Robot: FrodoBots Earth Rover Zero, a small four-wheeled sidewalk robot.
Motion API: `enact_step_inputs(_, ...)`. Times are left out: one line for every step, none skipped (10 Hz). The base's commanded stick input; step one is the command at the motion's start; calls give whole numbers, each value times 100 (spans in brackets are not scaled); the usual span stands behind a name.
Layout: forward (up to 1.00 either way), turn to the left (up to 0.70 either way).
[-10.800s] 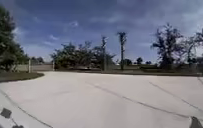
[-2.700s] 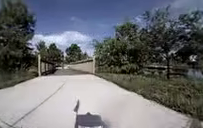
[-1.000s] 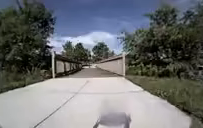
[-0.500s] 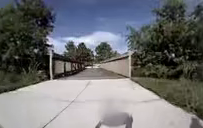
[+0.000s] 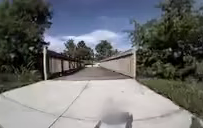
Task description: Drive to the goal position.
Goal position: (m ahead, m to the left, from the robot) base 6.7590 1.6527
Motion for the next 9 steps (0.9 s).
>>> enact_step_inputs(85, 0)
enact_step_inputs(85, 0)
enact_step_inputs(85, 0)
enact_step_inputs(85, 0)
enact_step_inputs(85, 0)
enact_step_inputs(85, 0)
enact_step_inputs(85, 0)
enact_step_inputs(85, 0)
enact_step_inputs(85, 0)
